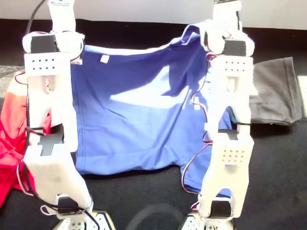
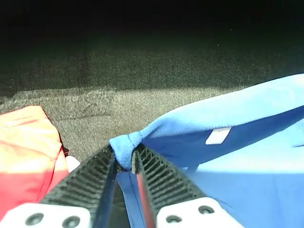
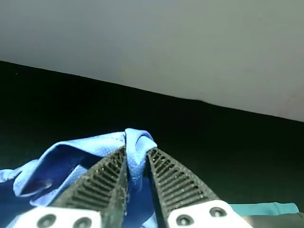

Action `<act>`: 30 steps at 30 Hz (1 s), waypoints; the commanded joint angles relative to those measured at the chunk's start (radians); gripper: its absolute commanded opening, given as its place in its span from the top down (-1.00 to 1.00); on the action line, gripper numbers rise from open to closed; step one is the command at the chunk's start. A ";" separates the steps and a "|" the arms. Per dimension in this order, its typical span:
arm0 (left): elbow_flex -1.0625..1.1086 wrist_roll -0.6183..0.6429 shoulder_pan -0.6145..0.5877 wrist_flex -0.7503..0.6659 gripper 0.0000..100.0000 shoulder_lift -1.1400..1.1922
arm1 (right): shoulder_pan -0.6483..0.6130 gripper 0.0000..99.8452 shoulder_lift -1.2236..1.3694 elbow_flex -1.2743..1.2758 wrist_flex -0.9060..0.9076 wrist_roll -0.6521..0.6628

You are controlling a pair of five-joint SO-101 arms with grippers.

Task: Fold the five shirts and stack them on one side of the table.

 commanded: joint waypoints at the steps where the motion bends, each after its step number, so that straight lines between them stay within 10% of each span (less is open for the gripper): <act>1: -0.097 -0.006 -0.004 -0.018 0.98 0.062 | -0.015 0.99 0.028 -0.022 0.024 0.006; 20: -0.216 -0.008 -0.015 0.433 0.98 0.185 | 0.010 0.99 0.097 -0.315 0.734 0.006; 30: 0.398 -0.012 0.022 0.411 0.98 -0.234 | 0.093 0.99 0.010 -0.265 0.734 -0.017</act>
